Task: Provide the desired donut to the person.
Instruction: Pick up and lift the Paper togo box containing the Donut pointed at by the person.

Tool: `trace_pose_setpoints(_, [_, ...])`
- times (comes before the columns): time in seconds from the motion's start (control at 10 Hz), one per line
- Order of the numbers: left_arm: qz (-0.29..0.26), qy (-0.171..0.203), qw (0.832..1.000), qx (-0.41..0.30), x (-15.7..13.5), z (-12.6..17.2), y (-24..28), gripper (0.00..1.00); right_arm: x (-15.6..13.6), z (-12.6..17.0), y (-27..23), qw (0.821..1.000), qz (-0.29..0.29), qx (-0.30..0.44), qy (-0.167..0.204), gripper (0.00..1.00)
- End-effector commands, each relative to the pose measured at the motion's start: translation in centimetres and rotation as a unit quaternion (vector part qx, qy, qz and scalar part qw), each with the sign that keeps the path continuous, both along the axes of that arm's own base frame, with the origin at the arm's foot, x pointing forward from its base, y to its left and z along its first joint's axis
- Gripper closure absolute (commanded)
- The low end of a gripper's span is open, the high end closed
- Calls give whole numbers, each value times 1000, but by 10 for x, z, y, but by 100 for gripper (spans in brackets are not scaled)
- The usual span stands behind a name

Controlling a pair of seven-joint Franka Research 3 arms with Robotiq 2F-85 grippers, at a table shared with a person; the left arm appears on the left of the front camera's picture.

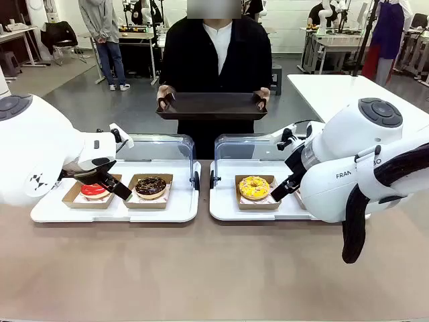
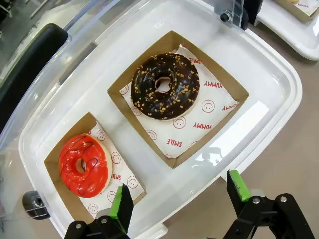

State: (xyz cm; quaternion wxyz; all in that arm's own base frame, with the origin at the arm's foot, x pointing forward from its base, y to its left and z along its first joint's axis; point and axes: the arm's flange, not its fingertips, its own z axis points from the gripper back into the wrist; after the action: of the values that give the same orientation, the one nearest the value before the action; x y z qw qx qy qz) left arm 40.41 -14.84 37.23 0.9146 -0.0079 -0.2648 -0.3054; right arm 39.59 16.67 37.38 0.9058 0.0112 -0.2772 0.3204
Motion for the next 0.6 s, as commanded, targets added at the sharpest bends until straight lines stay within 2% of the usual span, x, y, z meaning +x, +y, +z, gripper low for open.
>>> trace_pose_setpoints(0.0, [0,0,1000,0,0,0,0,0,0,0,0,1000,0,0,0,0])
trace_pose_setpoints(0.5, [0,0,1000,0,0,0,0,0,0,0,0,1000,0,0,0,0])
